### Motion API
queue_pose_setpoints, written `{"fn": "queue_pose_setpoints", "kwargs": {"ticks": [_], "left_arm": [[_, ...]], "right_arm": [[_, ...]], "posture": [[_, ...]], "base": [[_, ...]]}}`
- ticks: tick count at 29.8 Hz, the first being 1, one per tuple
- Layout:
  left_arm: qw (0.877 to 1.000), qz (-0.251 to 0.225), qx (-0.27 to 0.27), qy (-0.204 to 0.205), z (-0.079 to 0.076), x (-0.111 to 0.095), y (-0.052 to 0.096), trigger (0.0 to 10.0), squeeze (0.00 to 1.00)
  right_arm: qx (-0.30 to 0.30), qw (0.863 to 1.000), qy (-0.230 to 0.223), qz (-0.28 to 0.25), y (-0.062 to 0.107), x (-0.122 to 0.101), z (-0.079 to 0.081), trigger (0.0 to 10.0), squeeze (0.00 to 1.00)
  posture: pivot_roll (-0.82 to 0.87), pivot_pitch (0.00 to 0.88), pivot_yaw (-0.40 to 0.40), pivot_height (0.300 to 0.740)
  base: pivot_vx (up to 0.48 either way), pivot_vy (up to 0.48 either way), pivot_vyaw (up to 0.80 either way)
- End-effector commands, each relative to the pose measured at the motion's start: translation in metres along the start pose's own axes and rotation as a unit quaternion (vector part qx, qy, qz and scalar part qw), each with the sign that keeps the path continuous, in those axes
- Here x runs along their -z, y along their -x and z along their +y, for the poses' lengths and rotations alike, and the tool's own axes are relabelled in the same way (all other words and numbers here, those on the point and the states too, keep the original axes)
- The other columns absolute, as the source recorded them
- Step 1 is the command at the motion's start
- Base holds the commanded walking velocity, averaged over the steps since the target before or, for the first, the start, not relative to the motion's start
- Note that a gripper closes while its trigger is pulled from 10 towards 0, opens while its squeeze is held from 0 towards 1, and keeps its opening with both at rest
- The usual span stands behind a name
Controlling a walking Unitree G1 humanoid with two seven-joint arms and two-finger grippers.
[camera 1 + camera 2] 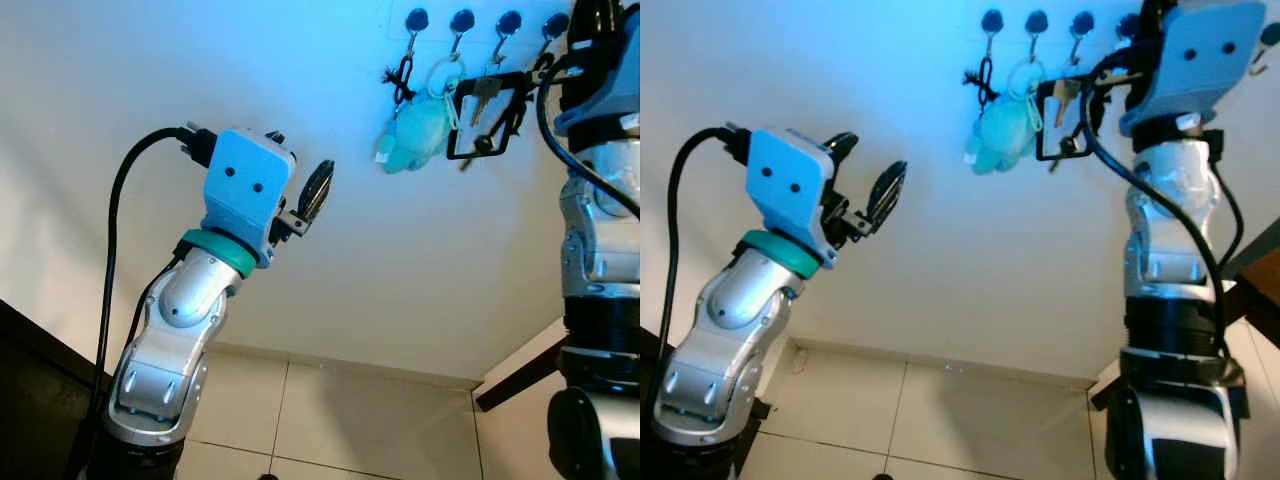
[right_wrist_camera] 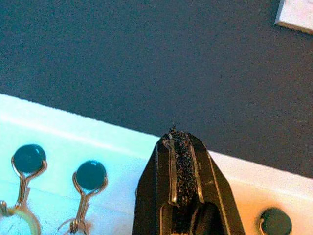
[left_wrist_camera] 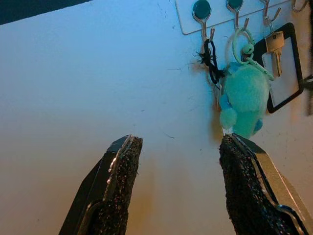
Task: Hang keys on a hook
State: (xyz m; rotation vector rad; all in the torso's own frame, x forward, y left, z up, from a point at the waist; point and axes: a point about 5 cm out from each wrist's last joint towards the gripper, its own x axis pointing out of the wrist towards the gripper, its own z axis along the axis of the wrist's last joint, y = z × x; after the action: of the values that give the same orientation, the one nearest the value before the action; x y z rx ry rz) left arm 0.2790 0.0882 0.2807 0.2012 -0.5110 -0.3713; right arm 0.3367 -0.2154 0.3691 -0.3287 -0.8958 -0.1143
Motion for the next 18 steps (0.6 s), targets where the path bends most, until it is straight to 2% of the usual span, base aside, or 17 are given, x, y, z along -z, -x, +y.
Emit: {"fn": "queue_pose_setpoints", "kwargs": {"ticks": [1,18], "left_arm": [[1.000,0.009,0.003,0.000,-0.0006,0.0035,0.0011,10.0,0.00],[1.000,0.010,0.003,0.000,-0.0013,0.0033,0.0016,10.0,0.00]], "right_arm": [[-0.001,1.000,-0.002,-0.015,-0.0042,-0.0052,-0.0013,10.0,0.00],[-0.001,1.000,0.001,-0.019,-0.0091,-0.0040,-0.0022,10.0,0.00]], "posture": [[-0.06,0.099,0.123,0.740],[-0.05,0.102,0.122,0.740]], "base": [[0.000,0.000,0.00],[0.000,0.000,0.00]]}}
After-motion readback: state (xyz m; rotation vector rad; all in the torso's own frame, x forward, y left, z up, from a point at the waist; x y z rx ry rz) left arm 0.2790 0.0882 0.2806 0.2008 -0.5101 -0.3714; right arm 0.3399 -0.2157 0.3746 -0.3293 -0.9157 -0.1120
